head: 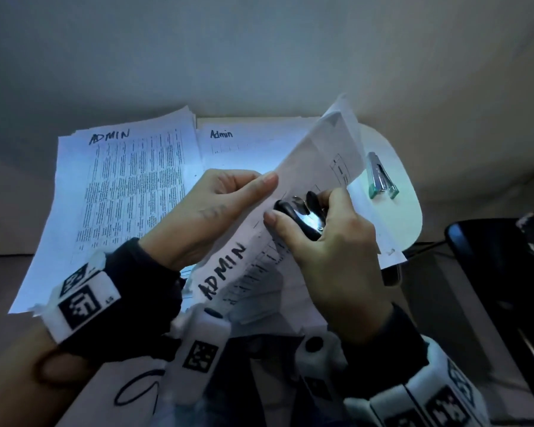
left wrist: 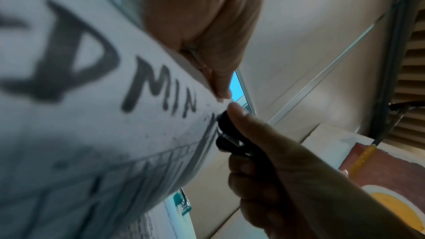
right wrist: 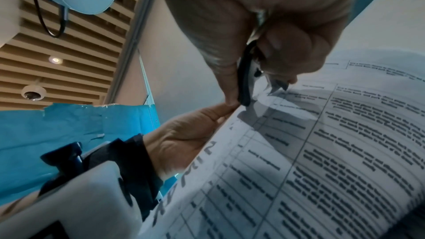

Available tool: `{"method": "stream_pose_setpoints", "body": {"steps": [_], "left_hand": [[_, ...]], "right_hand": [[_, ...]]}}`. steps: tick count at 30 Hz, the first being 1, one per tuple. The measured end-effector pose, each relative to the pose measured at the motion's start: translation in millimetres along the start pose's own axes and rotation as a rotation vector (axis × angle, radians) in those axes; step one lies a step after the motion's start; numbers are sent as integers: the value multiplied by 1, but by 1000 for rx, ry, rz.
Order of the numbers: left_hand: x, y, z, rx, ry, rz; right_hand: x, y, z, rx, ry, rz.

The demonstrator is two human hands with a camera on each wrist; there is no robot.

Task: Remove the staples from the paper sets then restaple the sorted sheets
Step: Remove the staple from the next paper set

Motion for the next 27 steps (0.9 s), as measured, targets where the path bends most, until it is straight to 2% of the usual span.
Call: {"method": "stream_pose_setpoints", "body": {"steps": [8,18,27], "left_hand": [[-6,-4,0,19,-25,98],[-14,-5,3,25,-11,151],[-13,-7,4,27,-9,201]], "right_hand": [[-9,-1,4,24,40,25],[-11,-5,5,59,-46,-36],[-13,-7,4,5,-52,-69]]}}
Point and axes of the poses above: each hand's wrist, its own z-axis away from the middle knuckle, its own y-axis out of the back of the hand, x = y × z, the point moved 6 cm from there along -z, towards the middle knuckle, and after that the axes turned 15 degrees about x, right-handed, at the moved point
